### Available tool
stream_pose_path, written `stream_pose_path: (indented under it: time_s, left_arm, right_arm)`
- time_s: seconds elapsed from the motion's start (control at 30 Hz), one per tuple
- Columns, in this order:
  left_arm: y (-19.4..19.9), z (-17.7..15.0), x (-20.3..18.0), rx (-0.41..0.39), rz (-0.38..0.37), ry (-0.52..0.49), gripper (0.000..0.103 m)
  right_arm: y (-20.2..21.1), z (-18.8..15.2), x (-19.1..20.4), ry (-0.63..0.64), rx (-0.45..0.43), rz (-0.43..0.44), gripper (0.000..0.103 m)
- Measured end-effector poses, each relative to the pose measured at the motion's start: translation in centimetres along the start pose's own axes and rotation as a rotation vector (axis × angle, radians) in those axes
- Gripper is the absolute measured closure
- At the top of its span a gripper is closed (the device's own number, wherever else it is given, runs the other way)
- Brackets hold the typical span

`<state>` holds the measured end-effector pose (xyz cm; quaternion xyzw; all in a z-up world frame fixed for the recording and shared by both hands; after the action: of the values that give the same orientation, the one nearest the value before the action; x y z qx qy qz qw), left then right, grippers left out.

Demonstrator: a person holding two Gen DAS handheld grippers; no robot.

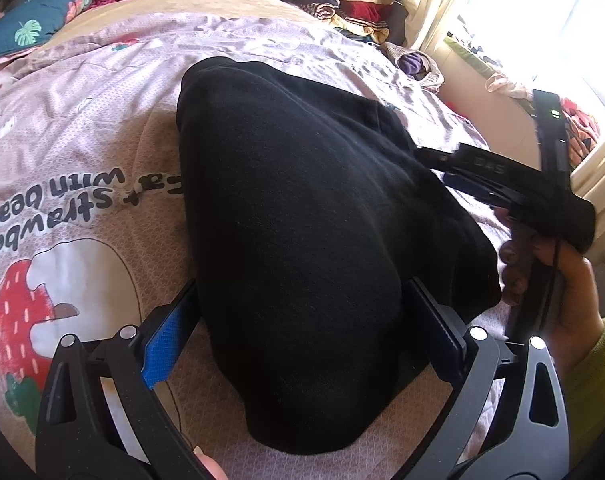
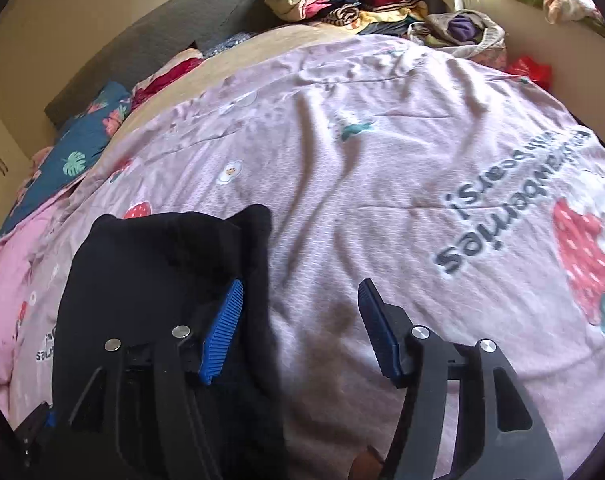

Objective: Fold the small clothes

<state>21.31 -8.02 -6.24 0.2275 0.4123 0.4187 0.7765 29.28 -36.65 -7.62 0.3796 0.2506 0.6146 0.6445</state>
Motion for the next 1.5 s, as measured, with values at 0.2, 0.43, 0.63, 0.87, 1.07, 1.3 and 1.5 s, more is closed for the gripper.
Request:
stream_pose_path:
  time_s: [0.2,0.43,0.63,0.87,1.07,1.3,1.5]
  left_arm:
    - [1.3,-0.6,-0.7,-0.009,0.008,-0.011,0.011]
    - [3.3,-1.2,-2.0,-0.028,0.011,-0.033,0.01]
    - [5.7,-1.8,-3.3,-0.065,0.016,-0.043,0.009]
    - [9.1,-2.6,-5.0,-0.135,-0.004,-0.065,0.009]
    - [10.8,-3.5,-5.7,-0.167,-0.005,-0.083,0.009]
    - [11.6,-5.5,-5.2,-0.17,0.035,-0.103,0.009]
    - [11.8,-7.5,-4.0,-0.146,0.085,-0.117,0.009]
  right_arm:
    - [5.0,-1.4,-2.4,-0.07,-0.049,0.071,0.011]
    - [11.0,-3.2,-2.8,-0.055,-0.109,0.126,0.005]
    - [16.2,-5.2,-2.3,0.0,-0.166,0.178,0.005]
    - [20.3,-8.1,-1.1,0.075,-0.183,0.201,0.004]
    - [22.2,-10.9,-0.1,0.105,-0.2,0.203,0.004]
    - [23.0,-14.2,1.2,0.121,-0.201,0.204,0.004]
    - [22.4,-16.9,1.7,0.142,-0.25,0.109,0.004]
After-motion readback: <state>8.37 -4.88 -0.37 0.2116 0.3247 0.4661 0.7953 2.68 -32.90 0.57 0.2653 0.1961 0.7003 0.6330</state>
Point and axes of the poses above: each gripper's, at about its wrist camera, not at the fingertips, and y roughly against the way its jaws point, x to its left, z to its top, the point moved 1 cm from there along -y, roughly the way its jaws point, and after that the axes turned 12 degrees about -z, right-handed, at the moved point
